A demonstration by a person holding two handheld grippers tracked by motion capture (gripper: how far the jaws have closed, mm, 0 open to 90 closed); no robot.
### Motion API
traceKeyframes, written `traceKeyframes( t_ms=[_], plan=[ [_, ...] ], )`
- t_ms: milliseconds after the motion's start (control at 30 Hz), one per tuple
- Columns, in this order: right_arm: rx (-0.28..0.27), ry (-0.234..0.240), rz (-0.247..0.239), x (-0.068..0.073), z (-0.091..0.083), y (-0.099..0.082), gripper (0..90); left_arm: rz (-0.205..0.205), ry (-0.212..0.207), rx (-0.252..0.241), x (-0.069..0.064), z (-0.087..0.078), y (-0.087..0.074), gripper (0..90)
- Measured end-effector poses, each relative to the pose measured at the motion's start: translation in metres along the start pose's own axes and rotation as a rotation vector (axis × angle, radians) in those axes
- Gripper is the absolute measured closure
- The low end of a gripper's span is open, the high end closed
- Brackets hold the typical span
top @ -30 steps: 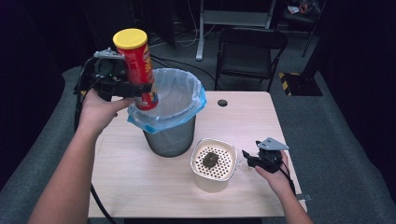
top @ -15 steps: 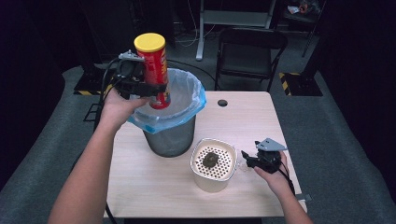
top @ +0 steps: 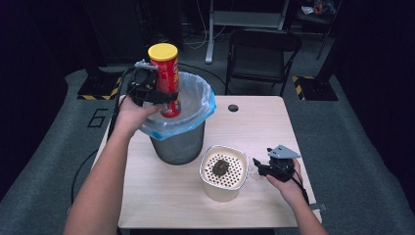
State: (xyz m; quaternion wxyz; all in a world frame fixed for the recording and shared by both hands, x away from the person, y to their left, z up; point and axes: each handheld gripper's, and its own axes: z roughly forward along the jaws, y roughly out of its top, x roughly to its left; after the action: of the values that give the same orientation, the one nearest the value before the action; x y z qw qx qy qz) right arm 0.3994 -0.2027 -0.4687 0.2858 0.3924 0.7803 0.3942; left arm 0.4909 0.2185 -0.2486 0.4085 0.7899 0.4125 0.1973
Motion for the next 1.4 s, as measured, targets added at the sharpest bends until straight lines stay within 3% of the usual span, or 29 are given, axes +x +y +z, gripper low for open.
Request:
traceKeyframes(
  t_ms=[133,300,367,467,633,800,1067,1400],
  plan=[
    [0.003,0.001,-0.002,0.000,0.000,0.000,30.5,-0.009,-0.004,0.023,0.002,0.005,-0.001,23.2],
    [0.005,0.002,-0.005,0.001,0.001,0.000,30.5,-0.021,-0.004,0.085,0.002,0.013,-0.002,23.0],
    [0.004,0.002,-0.006,0.001,0.001,0.000,30.5,-0.033,0.019,0.101,-0.001,0.016,-0.003,22.7],
    [0.002,0.003,-0.008,0.000,0.000,0.000,30.4,-0.041,0.035,0.086,0.001,0.013,-0.004,15.0],
    [-0.002,-0.003,0.006,-0.001,0.000,-0.001,30.5,-0.067,0.034,0.049,0.008,0.000,-0.010,14.2],
    [0.002,-0.004,0.006,-0.001,0.000,-0.001,30.4,-0.080,0.018,0.047,0.013,-0.013,-0.015,14.8],
    [0.002,-0.006,0.006,-0.003,-0.001,-0.001,30.4,-0.048,0.005,0.053,0.014,-0.032,-0.022,19.9],
    [0.001,-0.011,0.014,-0.006,-0.002,-0.003,30.5,-0.057,0.013,-0.005,0.017,-0.075,-0.042,22.9]
  ],
)
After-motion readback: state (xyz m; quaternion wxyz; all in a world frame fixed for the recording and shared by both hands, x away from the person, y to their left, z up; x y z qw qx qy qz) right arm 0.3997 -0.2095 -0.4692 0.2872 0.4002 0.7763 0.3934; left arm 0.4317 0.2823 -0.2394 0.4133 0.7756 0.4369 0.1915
